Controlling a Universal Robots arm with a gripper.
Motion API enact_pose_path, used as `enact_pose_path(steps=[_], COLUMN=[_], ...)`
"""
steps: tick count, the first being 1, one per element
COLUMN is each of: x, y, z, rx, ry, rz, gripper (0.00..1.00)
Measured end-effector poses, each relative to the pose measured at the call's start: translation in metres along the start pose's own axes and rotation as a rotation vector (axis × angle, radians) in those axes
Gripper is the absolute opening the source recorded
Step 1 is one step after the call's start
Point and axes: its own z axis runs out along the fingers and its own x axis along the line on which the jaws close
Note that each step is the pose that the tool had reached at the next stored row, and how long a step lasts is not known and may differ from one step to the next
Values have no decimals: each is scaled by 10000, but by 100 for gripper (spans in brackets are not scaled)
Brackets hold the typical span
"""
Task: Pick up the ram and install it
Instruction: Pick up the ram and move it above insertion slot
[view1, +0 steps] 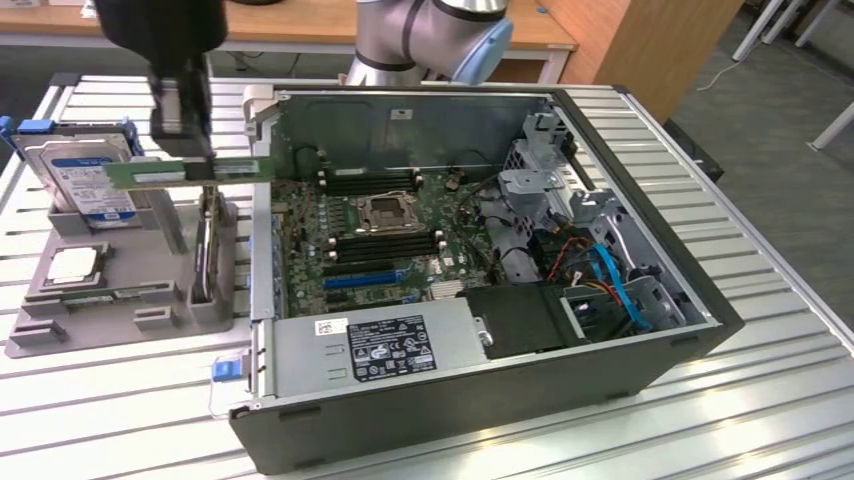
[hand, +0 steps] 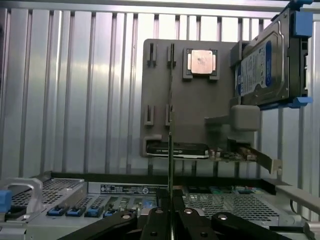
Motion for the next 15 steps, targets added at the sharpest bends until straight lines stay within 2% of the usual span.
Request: enact_pose_path(steps=[13,14,15], x=[36,43,46], y=[-586,-769,-842], z=[-27,-37,-40], rx=[-16,-21,-22], ry=[-1,1,0], rz=[-5,-7,-7], gripper=[14,14,14])
